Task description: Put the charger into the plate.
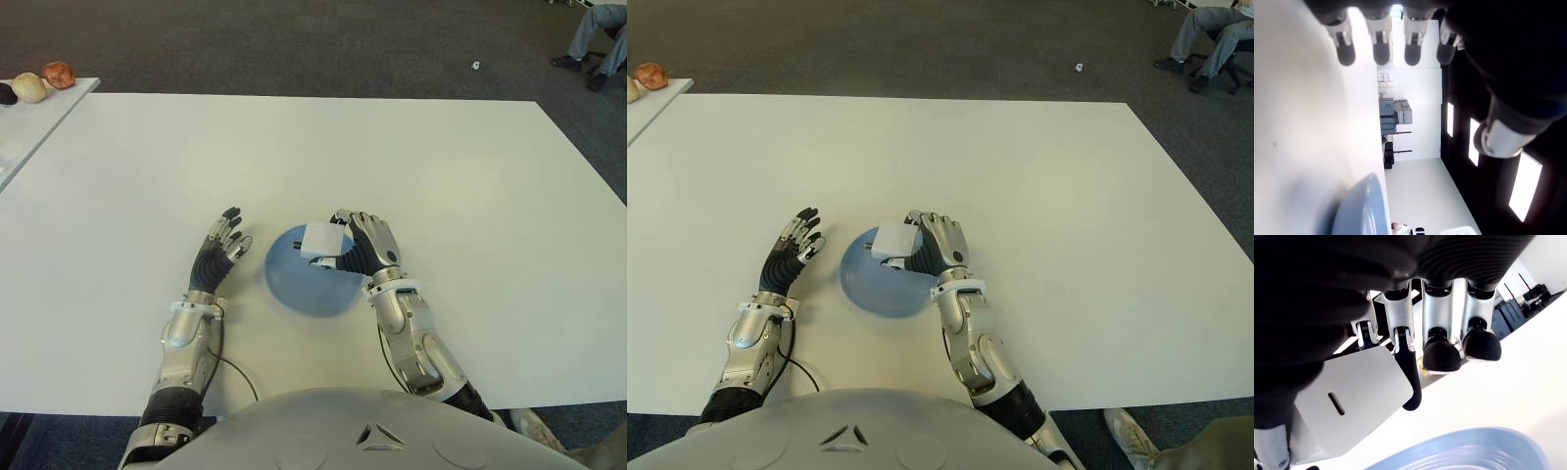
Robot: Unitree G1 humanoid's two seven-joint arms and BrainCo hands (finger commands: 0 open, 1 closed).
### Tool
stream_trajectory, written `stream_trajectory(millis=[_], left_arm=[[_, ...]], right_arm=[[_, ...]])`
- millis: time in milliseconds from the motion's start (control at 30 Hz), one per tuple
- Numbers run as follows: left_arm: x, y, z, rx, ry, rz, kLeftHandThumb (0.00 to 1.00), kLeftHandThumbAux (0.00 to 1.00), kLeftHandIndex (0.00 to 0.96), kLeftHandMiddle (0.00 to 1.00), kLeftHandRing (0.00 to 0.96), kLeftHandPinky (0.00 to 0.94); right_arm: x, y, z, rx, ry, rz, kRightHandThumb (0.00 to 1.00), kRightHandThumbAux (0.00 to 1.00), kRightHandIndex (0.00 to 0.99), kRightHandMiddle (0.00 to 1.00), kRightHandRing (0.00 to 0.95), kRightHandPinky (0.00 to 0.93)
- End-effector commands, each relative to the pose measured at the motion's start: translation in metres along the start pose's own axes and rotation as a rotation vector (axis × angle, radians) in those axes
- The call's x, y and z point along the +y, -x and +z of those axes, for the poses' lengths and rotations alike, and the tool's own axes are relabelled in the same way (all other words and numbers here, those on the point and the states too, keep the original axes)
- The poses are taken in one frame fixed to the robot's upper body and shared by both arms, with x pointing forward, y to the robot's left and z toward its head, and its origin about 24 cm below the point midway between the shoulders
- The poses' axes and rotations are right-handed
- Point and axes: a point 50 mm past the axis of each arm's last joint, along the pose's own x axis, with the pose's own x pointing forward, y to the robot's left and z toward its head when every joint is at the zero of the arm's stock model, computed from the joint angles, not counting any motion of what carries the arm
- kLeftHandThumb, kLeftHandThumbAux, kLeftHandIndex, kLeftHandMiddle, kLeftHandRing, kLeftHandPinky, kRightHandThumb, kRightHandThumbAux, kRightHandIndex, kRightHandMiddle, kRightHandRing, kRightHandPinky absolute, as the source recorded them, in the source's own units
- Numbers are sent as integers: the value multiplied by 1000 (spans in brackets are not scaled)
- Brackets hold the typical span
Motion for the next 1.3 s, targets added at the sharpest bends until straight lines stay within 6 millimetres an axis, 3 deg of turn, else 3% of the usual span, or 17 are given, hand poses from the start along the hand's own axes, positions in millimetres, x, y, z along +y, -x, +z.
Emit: stream_trajectory(millis=[33, 667, 800, 867, 900, 967, 1067, 1167, 1300], left_arm=[[-12, 27, -33, 190, 59, 9, 0, 615, 25, 67, 48, 53], [-13, 29, -31, 183, 66, 13, 0, 626, 31, 73, 56, 58], [-13, 29, -31, 180, 65, 12, 0, 626, 31, 74, 56, 60], [-13, 29, -31, 180, 65, 11, 0, 623, 31, 74, 57, 59], [-13, 29, -31, 179, 66, 11, 0, 623, 30, 74, 57, 59], [-13, 29, -31, 180, 68, 10, 0, 621, 30, 75, 57, 59], [-13, 29, -31, 180, 69, 11, 0, 621, 30, 75, 58, 60], [-13, 30, -31, 181, 71, 10, 0, 621, 30, 74, 58, 62], [-13, 30, -32, 185, 76, 10, 0, 619, 30, 72, 58, 63]], right_arm=[[11, 0, -1, -5, -9, 11, 855, 676, 403, 522, 843, 830], [28, 1, -7, -5, 10, 3, 853, 677, 401, 525, 835, 820], [28, 2, -11, -36, 49, 9, 847, 673, 406, 553, 725, 708], [29, 2, -13, -46, 65, 18, 757, 692, 412, 497, 579, 564], [29, 2, -14, -51, 75, 28, 745, 695, 413, 489, 559, 544], [29, 2, -15, -57, 89, 47, 553, 483, 248, 274, 292, 315], [28, 3, -17, -58, 95, 74, 429, 356, 120, 118, 118, 140], [20, 7, -16, -67, 88, 148, 333, 254, 41, 38, 38, 46], [17, 8, -14, -72, 71, 200, 273, 186, 10, 9, 10, 11]])
